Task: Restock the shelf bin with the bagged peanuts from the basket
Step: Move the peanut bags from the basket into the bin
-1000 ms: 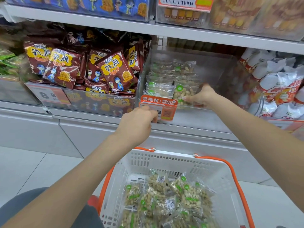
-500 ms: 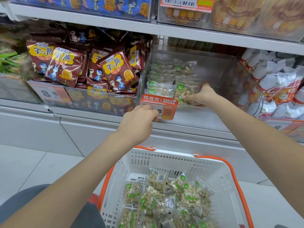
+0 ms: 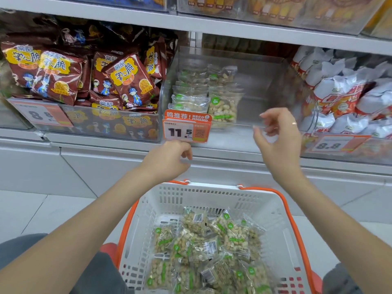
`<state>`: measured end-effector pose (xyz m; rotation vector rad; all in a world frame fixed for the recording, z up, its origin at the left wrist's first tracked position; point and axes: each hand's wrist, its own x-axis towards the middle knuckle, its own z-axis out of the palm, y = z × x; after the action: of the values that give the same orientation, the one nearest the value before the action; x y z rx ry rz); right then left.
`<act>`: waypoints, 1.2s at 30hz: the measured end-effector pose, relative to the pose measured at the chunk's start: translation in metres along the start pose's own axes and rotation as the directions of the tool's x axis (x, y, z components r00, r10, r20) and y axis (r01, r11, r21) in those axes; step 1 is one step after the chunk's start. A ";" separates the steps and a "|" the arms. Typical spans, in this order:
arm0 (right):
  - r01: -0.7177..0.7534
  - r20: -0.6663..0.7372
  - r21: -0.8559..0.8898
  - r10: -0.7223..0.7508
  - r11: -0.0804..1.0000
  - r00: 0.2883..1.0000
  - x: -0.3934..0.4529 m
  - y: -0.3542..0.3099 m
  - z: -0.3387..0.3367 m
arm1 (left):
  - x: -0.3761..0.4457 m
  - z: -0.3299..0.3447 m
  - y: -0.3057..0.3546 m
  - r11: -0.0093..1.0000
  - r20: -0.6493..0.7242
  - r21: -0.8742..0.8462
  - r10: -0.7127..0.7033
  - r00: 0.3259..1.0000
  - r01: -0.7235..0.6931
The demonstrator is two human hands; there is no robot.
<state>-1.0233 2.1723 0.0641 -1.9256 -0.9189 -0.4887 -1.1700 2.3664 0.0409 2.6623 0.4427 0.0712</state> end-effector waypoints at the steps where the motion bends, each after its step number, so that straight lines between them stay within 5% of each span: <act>1: 0.007 0.041 -0.004 -0.007 1.000 0.999 -0.023 0.007 0.001 | 0.000 0.008 0.000 1.000 0.031 -0.002 -0.012 0.999 0.012; 6: -0.258 0.393 -0.148 0.296 0.955 0.871 -0.124 0.075 0.016 | -0.003 0.064 -0.018 0.995 0.287 0.069 -0.092 0.953 0.075; 10: -0.341 0.618 -0.394 0.521 0.854 0.589 -0.174 0.123 0.026 | -0.012 0.116 -0.042 0.975 0.476 0.162 -0.210 0.854 0.149; 14: -0.528 0.584 -0.561 0.757 0.638 0.293 -0.210 0.145 0.039 | -0.026 0.174 -0.062 0.945 0.527 0.106 -0.317 0.789 0.309; 17: -0.650 0.524 -0.585 0.838 0.485 0.153 -0.233 0.153 0.049 | -0.033 0.208 -0.070 0.906 0.586 0.116 -0.393 0.709 0.407; 25: -0.733 0.453 -0.548 0.879 0.404 0.146 -0.256 0.160 0.076 | -0.040 0.267 -0.070 0.742 0.563 -0.076 -0.520 0.642 0.667; 28: -0.725 0.460 -0.576 0.883 0.377 0.093 -0.257 0.161 0.084 | -0.042 0.280 -0.076 0.660 0.552 -0.141 -0.566 0.612 0.738; 32: -0.773 0.490 -0.511 0.867 0.375 0.096 -0.254 0.156 0.087 | -0.043 0.275 -0.082 0.555 0.641 -0.217 -0.539 0.546 0.803; 36: -0.827 0.537 -0.423 0.838 0.370 0.100 -0.251 0.147 0.081 | -0.039 0.255 -0.081 0.550 0.608 -0.234 -0.561 0.562 0.802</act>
<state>-1.0750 2.0969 -0.2236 -2.2872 -0.0130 1.0438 -1.2006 2.3175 -0.2228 1.7150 1.1322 -0.6262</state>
